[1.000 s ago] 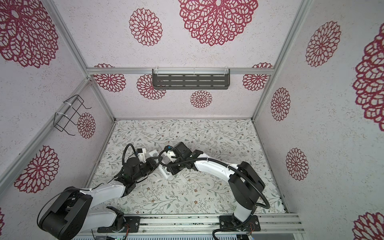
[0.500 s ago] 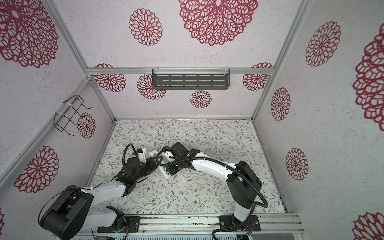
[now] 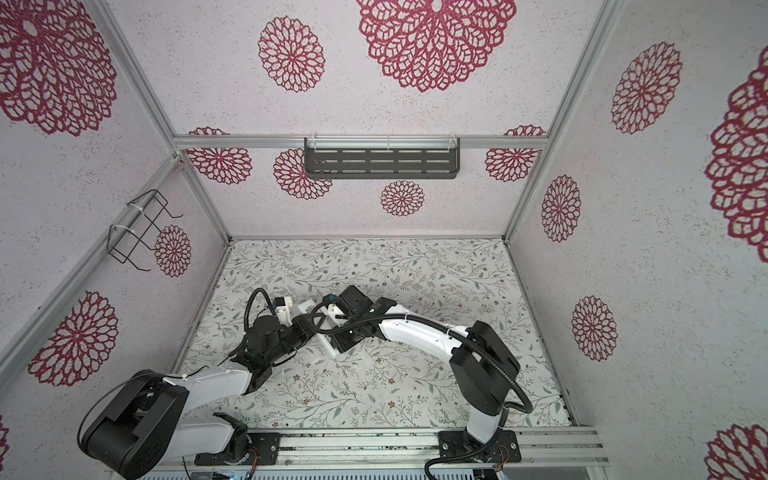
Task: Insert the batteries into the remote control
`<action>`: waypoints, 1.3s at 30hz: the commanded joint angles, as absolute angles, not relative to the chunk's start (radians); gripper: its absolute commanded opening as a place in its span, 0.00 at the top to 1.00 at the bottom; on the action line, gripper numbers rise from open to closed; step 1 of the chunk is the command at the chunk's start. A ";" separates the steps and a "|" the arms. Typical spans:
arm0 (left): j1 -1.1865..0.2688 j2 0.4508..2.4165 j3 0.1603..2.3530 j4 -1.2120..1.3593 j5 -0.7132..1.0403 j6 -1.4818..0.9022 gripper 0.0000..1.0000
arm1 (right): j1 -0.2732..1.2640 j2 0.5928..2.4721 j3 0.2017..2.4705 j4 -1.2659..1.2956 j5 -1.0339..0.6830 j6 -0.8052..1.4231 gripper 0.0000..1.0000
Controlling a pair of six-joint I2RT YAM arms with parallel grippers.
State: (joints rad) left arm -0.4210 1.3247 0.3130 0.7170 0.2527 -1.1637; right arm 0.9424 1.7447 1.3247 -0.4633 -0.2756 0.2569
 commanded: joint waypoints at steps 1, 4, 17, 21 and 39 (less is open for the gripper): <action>-0.424 1.333 0.311 0.776 0.255 -1.163 1.00 | 0.951 1.754 1.364 -0.487 -0.254 0.275 0.93; -0.424 1.333 0.309 0.784 0.259 -1.165 1.00 | 0.953 1.759 1.370 -0.491 -0.248 0.276 0.90; -0.423 1.325 0.299 0.798 0.263 -1.171 1.00 | 0.954 1.767 1.384 -0.500 -0.238 0.275 0.82; -0.423 1.324 0.295 0.802 0.261 -1.173 1.00 | 0.954 1.764 1.384 -0.499 -0.234 0.276 0.80; -0.423 1.327 0.287 0.816 0.271 -1.179 1.00 | 0.954 1.743 1.387 -0.498 -0.224 0.279 0.74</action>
State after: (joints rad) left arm -0.4210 1.3273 0.2893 0.7460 0.2535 -1.1641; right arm 0.9501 1.7599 1.3510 -0.4793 -0.2535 0.2642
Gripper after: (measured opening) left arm 0.215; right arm 0.254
